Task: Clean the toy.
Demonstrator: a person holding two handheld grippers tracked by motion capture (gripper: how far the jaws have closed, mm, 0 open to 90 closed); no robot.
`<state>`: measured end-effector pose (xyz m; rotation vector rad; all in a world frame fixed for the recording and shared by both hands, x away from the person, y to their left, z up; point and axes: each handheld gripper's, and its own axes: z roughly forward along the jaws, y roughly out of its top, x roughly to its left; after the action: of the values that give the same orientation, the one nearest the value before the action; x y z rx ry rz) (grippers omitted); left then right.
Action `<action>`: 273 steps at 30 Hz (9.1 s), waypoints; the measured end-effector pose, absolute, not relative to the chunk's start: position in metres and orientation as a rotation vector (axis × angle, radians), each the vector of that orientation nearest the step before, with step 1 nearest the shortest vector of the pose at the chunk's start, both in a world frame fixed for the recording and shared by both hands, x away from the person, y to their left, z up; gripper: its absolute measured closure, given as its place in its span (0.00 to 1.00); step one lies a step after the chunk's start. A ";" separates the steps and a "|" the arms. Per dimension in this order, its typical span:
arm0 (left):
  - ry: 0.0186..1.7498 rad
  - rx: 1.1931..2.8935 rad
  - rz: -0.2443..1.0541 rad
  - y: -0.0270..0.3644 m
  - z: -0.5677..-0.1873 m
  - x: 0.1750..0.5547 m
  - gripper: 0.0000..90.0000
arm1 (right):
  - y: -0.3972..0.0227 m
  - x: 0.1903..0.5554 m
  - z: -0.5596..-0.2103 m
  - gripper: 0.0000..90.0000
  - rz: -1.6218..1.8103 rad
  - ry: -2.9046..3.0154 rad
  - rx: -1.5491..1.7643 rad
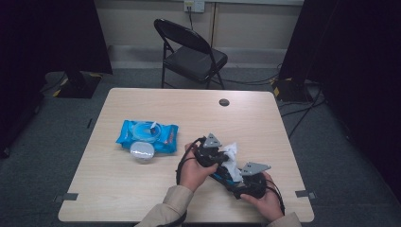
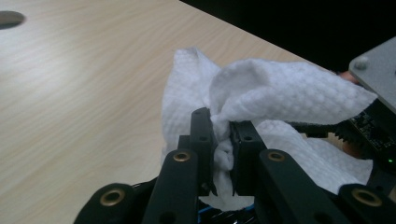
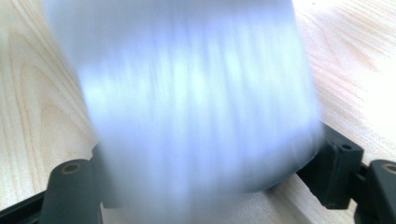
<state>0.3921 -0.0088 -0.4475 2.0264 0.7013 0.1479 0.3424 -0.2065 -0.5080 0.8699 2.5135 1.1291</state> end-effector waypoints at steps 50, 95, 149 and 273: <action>0.657 2.130 0.221 -0.003 -0.479 0.400 0.88 | -0.207 0.342 -0.508 0.27 1.129 2.514 0.872; 0.970 2.063 0.216 0.093 -0.501 0.390 0.89 | -0.207 0.341 -0.508 0.26 1.128 2.509 0.882; 0.945 2.041 0.177 0.078 -0.506 0.371 0.92 | -0.171 0.365 -0.481 0.48 1.090 2.522 0.912; 0.905 2.078 0.252 0.071 -0.505 0.365 0.92 | -0.179 0.358 -0.490 0.48 1.197 2.444 0.912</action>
<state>0.3651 0.0713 -0.5048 2.0781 0.9051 0.2517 0.3582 -0.1786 -0.4898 0.9124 2.4441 1.1968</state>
